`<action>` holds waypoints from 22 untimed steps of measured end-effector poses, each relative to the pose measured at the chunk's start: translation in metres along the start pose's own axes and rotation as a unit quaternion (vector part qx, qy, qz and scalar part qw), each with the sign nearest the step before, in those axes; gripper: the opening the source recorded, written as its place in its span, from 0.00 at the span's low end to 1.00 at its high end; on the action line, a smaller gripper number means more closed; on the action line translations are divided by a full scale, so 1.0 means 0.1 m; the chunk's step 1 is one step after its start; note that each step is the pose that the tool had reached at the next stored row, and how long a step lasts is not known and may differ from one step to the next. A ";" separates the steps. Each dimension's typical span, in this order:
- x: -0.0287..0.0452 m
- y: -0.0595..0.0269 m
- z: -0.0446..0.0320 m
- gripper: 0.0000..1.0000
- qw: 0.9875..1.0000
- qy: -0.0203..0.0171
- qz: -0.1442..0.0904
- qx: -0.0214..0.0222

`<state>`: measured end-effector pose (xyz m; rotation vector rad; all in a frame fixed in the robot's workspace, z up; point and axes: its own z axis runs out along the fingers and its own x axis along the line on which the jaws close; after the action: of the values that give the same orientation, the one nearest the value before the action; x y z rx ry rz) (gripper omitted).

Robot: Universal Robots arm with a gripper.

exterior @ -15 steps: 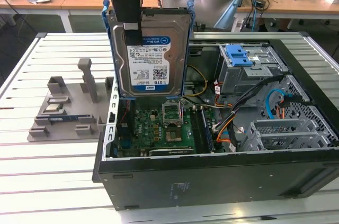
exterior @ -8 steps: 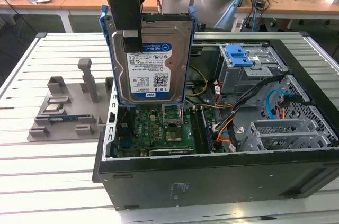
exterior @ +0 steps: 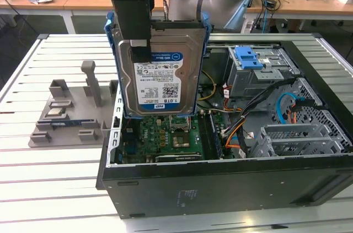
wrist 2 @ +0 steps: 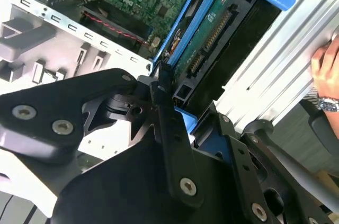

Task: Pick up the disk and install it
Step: 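Pick up the disk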

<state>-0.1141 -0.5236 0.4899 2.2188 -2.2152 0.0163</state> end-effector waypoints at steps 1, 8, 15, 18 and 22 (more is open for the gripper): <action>0.005 -0.042 0.000 0.36 1.000 0.000 0.000 0.000; 0.038 -0.412 0.002 0.36 1.000 -0.001 0.000 -0.001; 0.085 -0.572 0.005 0.36 1.000 -0.001 0.000 -0.002; 0.138 -0.641 0.006 0.36 1.000 -0.001 0.000 -0.002; 0.217 -0.725 0.008 0.36 1.000 -0.001 0.000 -0.002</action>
<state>-0.0416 -0.5452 0.4895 2.2182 -2.2143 0.0102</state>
